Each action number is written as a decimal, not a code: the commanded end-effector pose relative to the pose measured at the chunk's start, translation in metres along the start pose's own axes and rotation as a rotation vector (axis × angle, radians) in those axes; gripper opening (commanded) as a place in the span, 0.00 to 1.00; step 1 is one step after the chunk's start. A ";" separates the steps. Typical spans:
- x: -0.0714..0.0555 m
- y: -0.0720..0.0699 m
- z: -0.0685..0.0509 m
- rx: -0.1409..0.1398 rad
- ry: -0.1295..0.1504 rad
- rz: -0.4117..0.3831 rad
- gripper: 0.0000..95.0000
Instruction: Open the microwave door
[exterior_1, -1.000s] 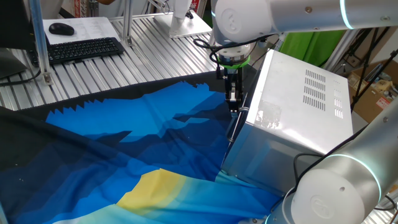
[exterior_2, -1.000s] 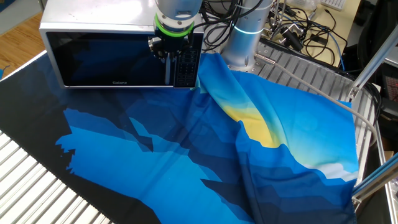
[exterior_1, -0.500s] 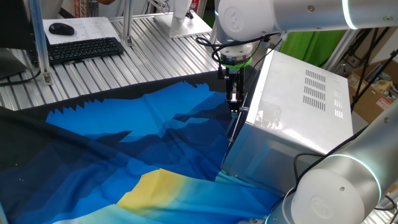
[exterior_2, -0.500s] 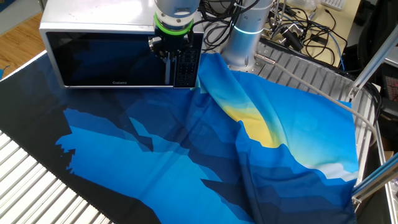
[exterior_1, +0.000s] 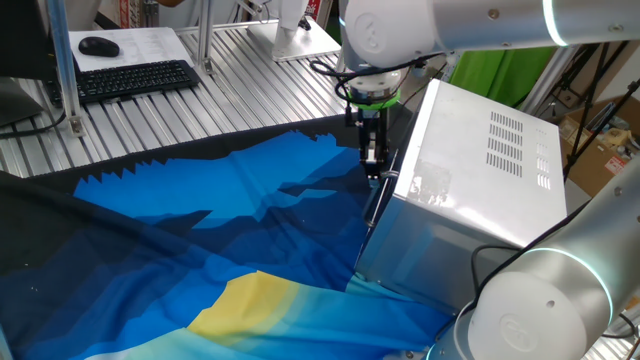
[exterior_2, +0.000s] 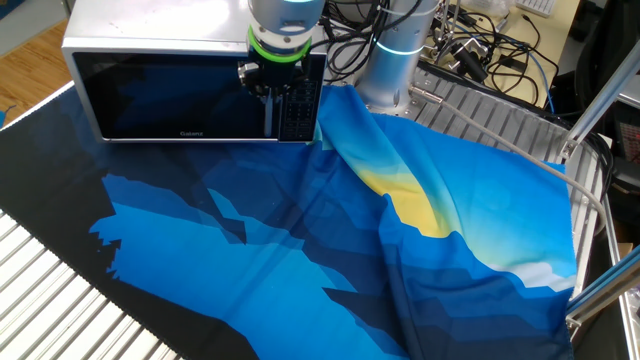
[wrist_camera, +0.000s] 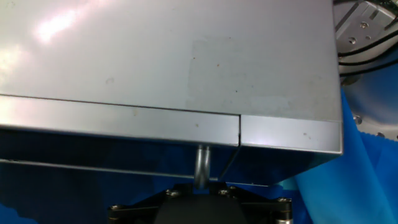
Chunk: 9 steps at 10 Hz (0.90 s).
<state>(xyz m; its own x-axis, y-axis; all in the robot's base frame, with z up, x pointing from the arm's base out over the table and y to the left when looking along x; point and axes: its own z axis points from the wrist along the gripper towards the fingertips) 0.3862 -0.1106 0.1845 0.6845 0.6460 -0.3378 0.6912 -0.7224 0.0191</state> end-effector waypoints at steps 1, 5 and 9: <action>0.002 0.002 -0.001 -0.005 0.002 0.000 0.00; 0.002 0.006 -0.001 0.001 0.007 -0.013 0.00; -0.001 0.005 -0.001 -0.029 -0.023 0.026 0.40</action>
<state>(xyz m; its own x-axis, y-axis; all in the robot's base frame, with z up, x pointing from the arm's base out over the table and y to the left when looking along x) 0.3902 -0.1153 0.1860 0.7043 0.6197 -0.3463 0.6718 -0.7395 0.0427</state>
